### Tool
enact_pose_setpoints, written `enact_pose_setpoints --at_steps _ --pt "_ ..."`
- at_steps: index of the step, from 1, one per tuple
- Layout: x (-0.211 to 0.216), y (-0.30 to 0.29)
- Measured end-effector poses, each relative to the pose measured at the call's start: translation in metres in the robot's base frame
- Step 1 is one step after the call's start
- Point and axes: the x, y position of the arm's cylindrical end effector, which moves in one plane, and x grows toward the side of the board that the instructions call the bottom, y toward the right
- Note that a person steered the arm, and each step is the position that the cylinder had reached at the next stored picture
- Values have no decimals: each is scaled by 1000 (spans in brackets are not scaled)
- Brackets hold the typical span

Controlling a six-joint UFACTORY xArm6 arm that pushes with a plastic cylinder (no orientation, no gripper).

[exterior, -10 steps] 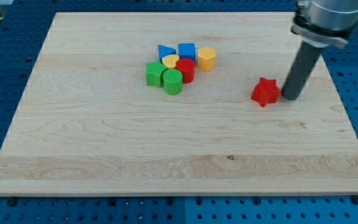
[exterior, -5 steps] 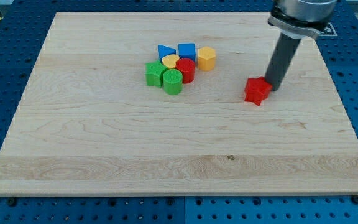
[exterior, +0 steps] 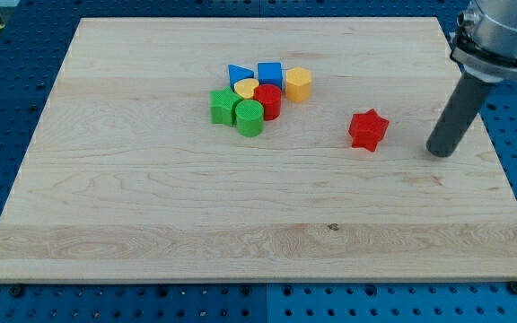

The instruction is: Slide red star to the right of yellow hexagon

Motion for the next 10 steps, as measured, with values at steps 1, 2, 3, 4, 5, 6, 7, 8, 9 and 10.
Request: enact_pose_setpoints --at_steps 1,2,3,4,5,6,7,8,9,10 --pt "-1 -17" --pt "-5 -18" --pt "-6 -21" --pt "-3 -23" --pt "7 -21" --pt "7 -40" --pt "-3 -65" --pt "1 -66" --pt "-8 -78" --pt "-12 -87"
